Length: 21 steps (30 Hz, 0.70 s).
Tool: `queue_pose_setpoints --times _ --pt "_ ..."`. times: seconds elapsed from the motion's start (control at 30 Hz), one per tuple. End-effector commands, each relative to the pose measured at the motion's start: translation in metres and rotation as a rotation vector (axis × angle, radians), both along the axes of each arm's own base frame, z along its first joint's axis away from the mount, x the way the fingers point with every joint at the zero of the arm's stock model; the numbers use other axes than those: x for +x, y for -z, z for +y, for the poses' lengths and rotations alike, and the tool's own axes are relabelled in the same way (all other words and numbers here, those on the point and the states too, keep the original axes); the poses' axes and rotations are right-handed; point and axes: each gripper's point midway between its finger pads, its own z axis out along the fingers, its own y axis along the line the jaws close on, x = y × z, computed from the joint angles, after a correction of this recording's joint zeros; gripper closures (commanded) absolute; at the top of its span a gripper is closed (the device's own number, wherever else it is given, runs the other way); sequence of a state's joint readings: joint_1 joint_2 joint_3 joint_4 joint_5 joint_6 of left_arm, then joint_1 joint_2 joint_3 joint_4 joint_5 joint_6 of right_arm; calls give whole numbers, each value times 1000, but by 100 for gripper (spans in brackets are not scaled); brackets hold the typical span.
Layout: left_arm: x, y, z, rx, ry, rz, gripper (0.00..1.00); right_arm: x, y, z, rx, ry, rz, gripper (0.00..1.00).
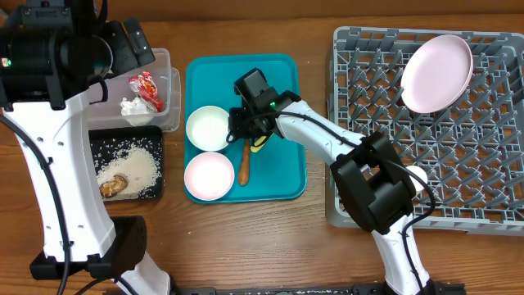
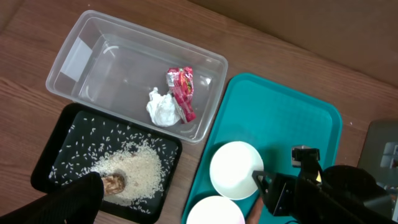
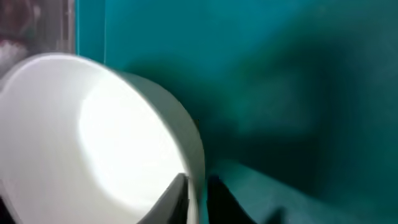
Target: Sort waste into correct bins and load items into the dishwasher
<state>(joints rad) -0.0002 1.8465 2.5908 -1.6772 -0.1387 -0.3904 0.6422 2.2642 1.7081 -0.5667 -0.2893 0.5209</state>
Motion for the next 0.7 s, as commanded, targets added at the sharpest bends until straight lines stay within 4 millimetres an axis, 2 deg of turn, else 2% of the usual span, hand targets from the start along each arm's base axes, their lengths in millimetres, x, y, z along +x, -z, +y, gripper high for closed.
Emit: queue_pose_setpoints --times 0.0,0.17,0.27,0.33,0.47,0.6,0.67 --pt "1 0 -1 -15 -6 -4 0 0 1 -1 -1 8 7 96" --pt "1 0 -1 -15 -6 -4 0 7 -4 -10 -2 29 7 96" --pt "1 0 -1 -15 -6 -4 0 18 -20 -30 -8 70 12 96" --pt "1 0 -1 -15 -6 -4 0 29 -37 -50 -40 110 -8 96" --pt "1 0 -1 -15 -6 -4 0 57 -90 -103 -179 187 -137 96" --pt "1 0 -1 -15 -6 -4 0 80 -160 -169 -359 338 -289 96" --pt "1 0 -1 -15 -6 -4 0 88 -192 -208 -489 448 -373 96"
